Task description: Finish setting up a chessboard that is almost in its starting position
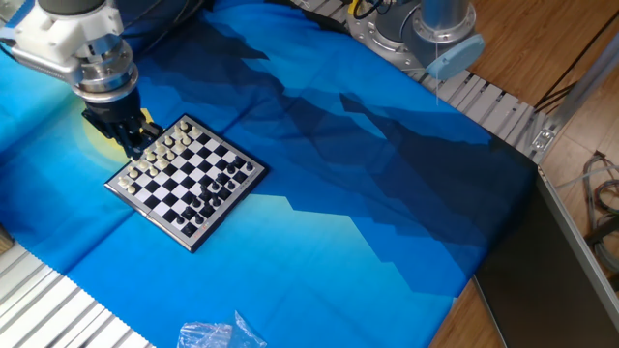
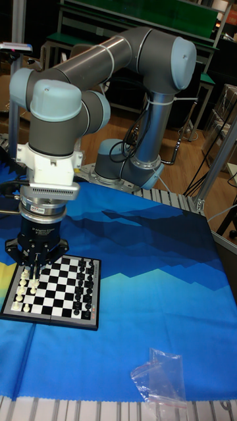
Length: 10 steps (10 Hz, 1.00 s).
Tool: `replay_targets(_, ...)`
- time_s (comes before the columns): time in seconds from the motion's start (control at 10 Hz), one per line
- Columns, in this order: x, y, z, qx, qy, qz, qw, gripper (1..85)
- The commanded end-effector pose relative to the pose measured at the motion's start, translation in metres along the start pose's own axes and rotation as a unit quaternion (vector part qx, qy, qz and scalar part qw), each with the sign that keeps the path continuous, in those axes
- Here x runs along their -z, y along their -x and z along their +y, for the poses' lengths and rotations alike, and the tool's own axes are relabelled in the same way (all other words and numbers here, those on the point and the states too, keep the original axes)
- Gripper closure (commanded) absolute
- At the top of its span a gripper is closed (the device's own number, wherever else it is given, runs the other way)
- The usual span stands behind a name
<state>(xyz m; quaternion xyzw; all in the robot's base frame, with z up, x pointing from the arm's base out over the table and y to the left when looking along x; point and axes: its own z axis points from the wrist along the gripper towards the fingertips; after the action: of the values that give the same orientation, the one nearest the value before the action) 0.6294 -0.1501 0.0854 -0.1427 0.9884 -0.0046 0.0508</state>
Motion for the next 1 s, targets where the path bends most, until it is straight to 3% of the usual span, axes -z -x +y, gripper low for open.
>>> replay_targets(0.0, -0.005, 0.009, 0.002, -0.002, 0.005, -0.008, 1.0000, 84.7)
replay_targets(0.3, -0.006, 0.008, 0.000, -0.005, 0.001, -0.007, 1.0000, 84.7)
replay_targets(0.6, -0.005, -0.012, 0.001, -0.013, 0.003, 0.031, 0.9994, 84.7)
replay_targets(0.7, -0.005, -0.018, -0.004, -0.012, -0.006, 0.043, 0.9990, 84.7)
replay_targets(0.9, -0.004, -0.024, -0.005, -0.008, -0.009, 0.054, 0.9985, 84.7)
